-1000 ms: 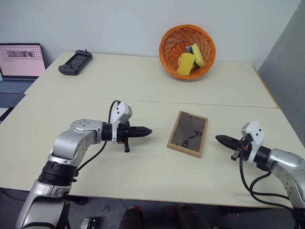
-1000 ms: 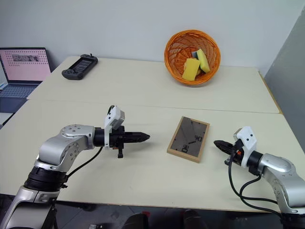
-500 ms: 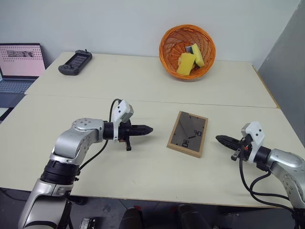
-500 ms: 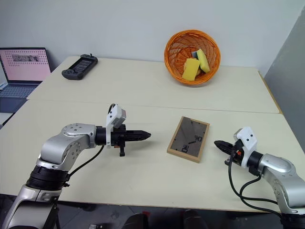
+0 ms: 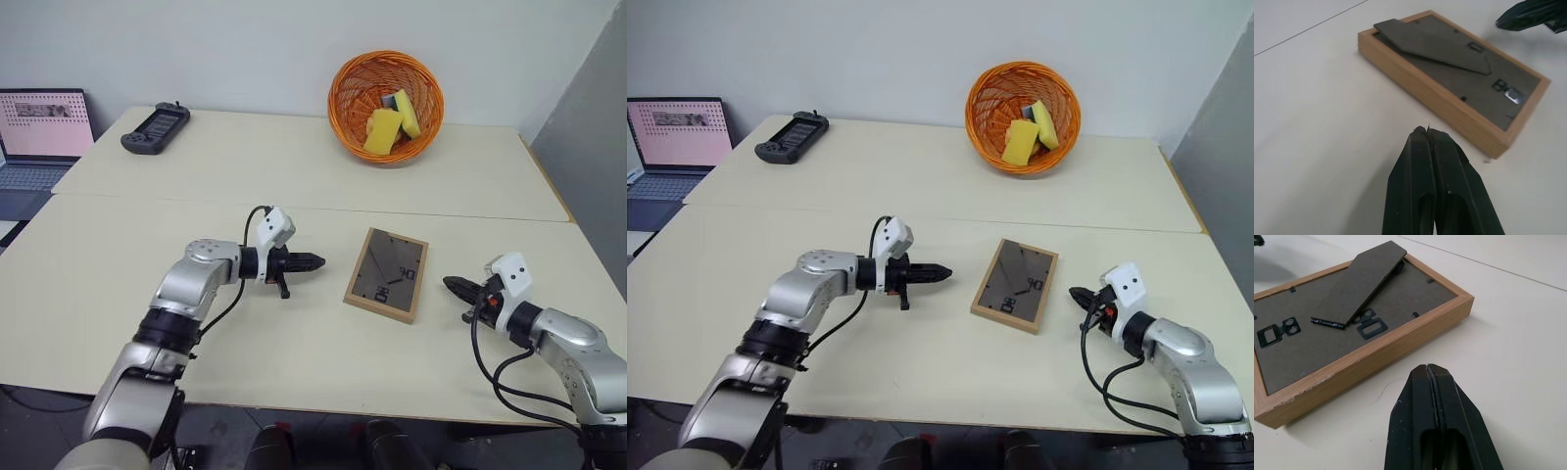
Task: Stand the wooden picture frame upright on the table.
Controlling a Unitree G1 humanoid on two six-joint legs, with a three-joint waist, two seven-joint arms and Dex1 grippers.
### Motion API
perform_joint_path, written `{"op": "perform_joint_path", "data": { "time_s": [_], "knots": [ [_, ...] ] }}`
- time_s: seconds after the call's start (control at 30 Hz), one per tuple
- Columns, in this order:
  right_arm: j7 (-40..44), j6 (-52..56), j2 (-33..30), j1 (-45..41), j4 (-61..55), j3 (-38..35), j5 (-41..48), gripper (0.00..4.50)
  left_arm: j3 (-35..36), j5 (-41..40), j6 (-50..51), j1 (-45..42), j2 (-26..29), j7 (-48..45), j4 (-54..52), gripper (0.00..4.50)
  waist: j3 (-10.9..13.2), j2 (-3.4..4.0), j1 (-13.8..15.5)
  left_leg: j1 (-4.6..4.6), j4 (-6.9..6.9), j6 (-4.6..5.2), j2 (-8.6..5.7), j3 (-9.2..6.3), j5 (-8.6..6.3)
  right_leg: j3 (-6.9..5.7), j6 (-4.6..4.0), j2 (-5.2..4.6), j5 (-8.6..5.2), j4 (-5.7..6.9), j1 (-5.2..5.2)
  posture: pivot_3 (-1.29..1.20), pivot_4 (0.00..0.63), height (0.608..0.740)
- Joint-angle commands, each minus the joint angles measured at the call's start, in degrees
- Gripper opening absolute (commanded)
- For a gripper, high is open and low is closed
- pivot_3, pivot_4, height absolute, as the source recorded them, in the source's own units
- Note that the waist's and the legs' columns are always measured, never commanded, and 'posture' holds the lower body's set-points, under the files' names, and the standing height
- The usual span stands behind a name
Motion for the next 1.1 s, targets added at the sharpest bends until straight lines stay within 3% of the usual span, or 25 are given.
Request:
{"op": "perform_joint_path", "data": {
  "time_s": [0.03,0.37,0.57,0.77,1.1],
  "knots": [
    [-3.0,0.8,0.7,-1.0,-2.2,-0.3,-1.2,0.0,-1.2,4.3,-8.5,-5.8,-2.8,-1.6,10.4,0.01,0.0,0.0,0.0,0.0,0.01,0.0,0.0,0.0,0.0,0.0,0.0,0.0,0.0,0.0,0.01,0.0,0.15,0.74],
    [-8.6,1.5,3.0,-0.9,-3.5,1.3,-5.0,0.0,-0.6,10.2,-19.4,-14.9,-8.1,-4.4,29.6,0.01,0.0,-0.01,-0.1,-0.02,-0.01,0.01,-0.01,-0.01,-0.01,0.02,0.0,0.02,0.0,-0.01,-0.01,0.0,0.15,0.74],
    [-6.2,7.6,3.1,4.5,-13.7,0.4,0.9,0.0,0.6,13.2,-24.4,-19.8,-11.4,-1.0,38.3,0.01,0.0,-0.02,0.0,-0.09,-0.02,0.01,-0.05,-0.12,-0.01,0.02,0.01,0.04,-0.01,-0.02,0.01,0.0,0.15,0.74],
    [-3.8,10.5,1.4,9.0,-19.0,-0.8,4.7,0.0,1.6,14.9,-26.6,-22.6,-13.3,1.5,42.6,0.01,0.0,-0.02,-0.2,-0.11,-0.02,0.01,-0.13,-0.36,-0.01,0.02,0.04,0.07,-0.02,-0.08,0.15,0.0,0.15,0.74],
    [-5.3,11.2,2.5,8.4,-18.1,-0.3,5.0,0.0,3.3,17.2,-28.1,-24.6,-15.9,3.7,45.2,0.01,0.0,-0.02,-0.1,-0.09,0.02,0.02,-0.21,-0.61,0.0,-0.04,0.1,0.1,-0.06,-0.09,0.3,0.0,0.15,0.74]
  ]
}}
